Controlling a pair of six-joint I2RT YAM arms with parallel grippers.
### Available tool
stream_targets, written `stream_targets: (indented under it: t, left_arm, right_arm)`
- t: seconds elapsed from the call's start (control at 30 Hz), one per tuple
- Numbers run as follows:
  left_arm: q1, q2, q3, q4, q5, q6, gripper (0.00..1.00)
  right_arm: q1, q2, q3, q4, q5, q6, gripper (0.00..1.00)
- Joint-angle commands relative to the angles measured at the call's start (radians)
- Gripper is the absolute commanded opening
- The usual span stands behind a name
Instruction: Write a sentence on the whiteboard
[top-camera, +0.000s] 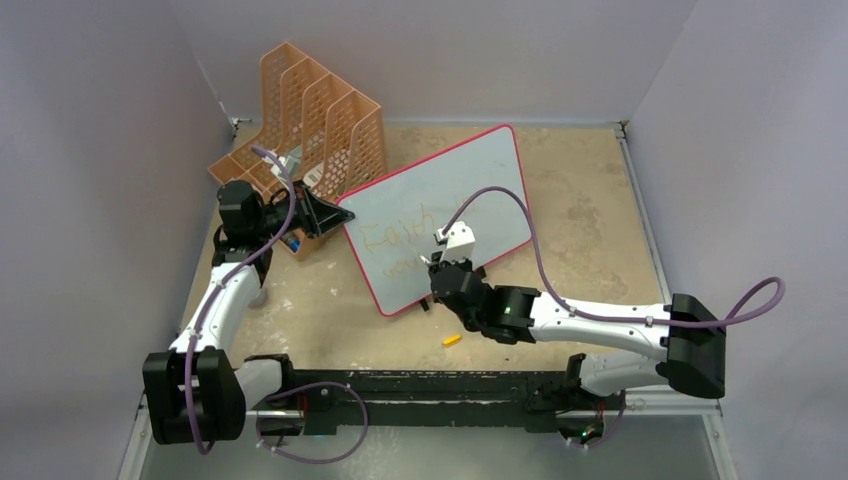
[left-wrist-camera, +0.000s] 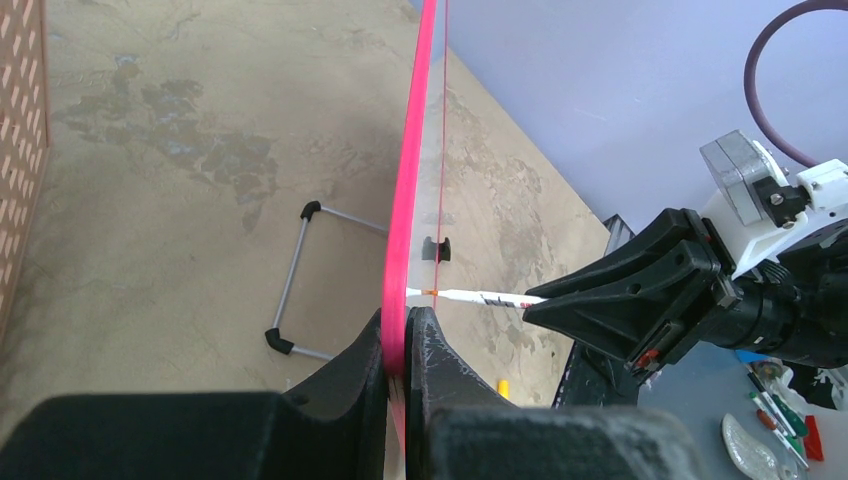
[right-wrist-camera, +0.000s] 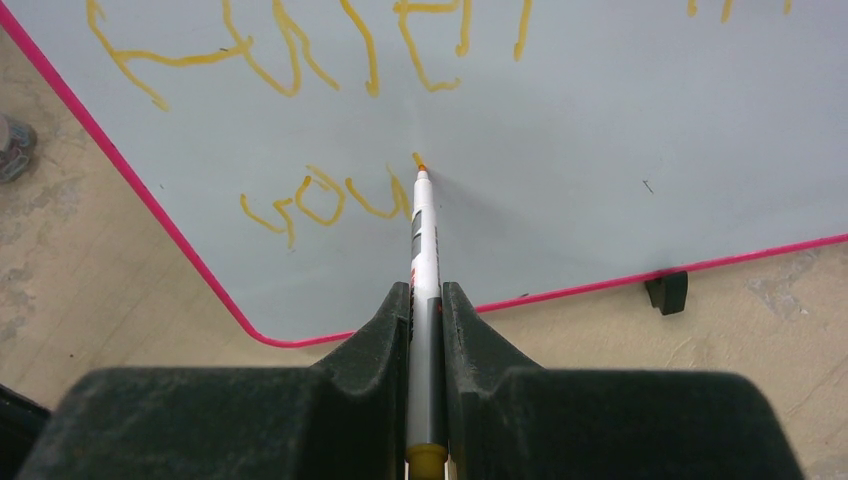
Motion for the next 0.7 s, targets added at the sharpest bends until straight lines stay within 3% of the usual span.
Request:
stream_targets:
  t: [0.0, 0.67]
  left_arm:
    - [0.008, -0.003, 0.014, 0.052, -0.031, 0.073, 0.0]
    - [0.008, -0.003, 0.015, 0.049, -0.031, 0.074, 0.0]
  right_arm:
    - [-0.012, -0.021, -0.008, -0.051, -0.014, 0.041, 0.0]
    - [-0.011, -0.016, -0.006, -0.043, -0.028, 0.037, 0.0]
